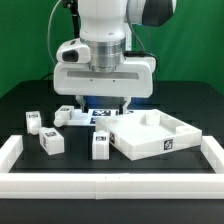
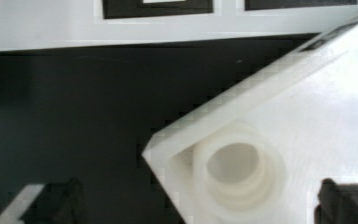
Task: Assemble one leg
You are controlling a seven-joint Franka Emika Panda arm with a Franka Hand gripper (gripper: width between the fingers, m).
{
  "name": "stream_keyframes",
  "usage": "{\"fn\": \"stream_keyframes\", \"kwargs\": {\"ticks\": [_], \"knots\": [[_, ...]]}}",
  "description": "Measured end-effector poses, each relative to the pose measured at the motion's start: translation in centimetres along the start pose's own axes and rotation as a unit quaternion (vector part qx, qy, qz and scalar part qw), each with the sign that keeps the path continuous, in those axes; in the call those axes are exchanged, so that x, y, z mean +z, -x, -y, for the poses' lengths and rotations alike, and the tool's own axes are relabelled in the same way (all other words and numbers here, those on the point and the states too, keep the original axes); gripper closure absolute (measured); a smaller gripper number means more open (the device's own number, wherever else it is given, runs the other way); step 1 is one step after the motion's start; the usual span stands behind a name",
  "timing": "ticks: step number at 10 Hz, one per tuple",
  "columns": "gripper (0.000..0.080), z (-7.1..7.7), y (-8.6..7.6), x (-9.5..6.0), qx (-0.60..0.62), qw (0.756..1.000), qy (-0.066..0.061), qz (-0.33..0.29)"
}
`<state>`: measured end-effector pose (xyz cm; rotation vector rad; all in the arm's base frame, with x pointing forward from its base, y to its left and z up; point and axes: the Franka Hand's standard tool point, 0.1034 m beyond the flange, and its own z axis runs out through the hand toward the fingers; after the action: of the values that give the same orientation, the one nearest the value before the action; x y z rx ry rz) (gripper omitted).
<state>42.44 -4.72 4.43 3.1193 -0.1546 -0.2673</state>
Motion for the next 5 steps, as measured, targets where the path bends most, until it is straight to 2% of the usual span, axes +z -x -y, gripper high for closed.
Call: {"fn": "stream_keyframes", "kwargs": {"ticks": [2, 4, 5], "knots": [[0.015, 0.4, 0.6, 0.2, 0.036, 0.999, 0.004, -0.018], [0.015, 1.5, 2.7, 2.0, 0.098, 0.994, 0.008, -0.042], [0.015, 2.2, 3.1, 2.7, 0.116, 0.992, 0.008, -0.045]]}}
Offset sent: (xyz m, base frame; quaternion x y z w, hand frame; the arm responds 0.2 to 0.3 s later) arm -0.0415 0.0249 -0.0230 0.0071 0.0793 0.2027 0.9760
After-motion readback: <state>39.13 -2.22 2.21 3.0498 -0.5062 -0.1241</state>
